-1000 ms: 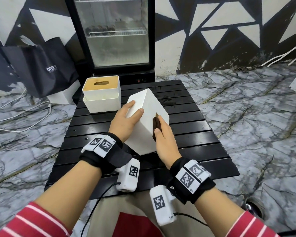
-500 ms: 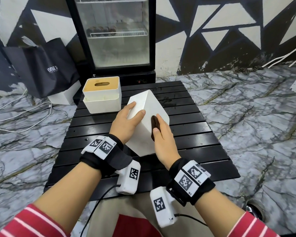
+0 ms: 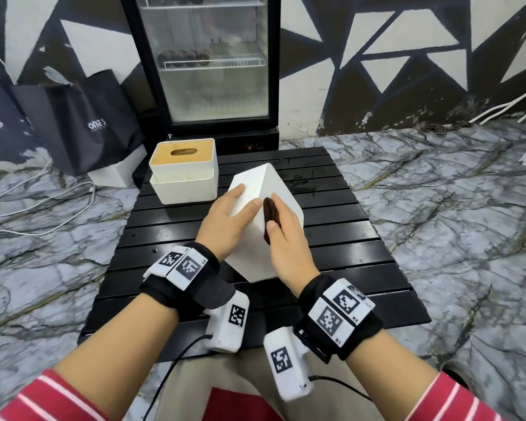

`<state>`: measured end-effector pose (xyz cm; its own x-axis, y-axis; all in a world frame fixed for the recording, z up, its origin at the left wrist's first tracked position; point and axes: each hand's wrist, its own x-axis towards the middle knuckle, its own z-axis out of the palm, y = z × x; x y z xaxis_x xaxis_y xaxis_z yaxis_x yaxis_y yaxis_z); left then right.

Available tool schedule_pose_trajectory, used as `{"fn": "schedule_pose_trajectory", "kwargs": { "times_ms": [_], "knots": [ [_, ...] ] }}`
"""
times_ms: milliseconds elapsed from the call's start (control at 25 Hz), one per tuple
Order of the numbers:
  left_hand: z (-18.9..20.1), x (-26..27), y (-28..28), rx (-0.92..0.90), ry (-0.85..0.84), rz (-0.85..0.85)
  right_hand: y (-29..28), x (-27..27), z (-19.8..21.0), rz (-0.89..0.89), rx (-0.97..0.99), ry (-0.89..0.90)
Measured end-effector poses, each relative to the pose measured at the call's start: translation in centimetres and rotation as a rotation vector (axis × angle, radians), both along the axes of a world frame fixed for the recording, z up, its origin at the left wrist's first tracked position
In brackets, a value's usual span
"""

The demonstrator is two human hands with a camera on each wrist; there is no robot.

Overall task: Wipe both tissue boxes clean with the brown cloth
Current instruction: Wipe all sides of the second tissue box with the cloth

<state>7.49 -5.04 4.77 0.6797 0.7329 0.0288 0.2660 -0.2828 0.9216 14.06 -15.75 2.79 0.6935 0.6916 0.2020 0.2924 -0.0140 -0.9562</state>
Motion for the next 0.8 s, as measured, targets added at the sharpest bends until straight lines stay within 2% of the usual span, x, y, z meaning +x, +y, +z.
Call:
{"fn": "schedule_pose_trajectory", "kwargs": {
  "times_ms": [160, 280, 560, 800],
  "knots": [
    [0.5, 0.3, -0.2, 0.006, 0.023, -0.043, 0.6, 0.4, 0.6, 0.013, 0.054, -0.030],
    [0.7, 0.6, -0.6, 0.022, 0.030, -0.052, 0.9, 2.4, 1.0, -0.002, 0.019, -0.031],
    [0.9, 0.6, 0.0, 0.026, 0.047, -0.075, 1.5, 2.2, 1.8, -0.011, 0.038, -0.022],
    [0.8, 0.4, -0.1, -0.045, 0.044, -0.069, 3.1, 5.9, 1.5, -0.040, -0.119, 0.003]
  ]
}}
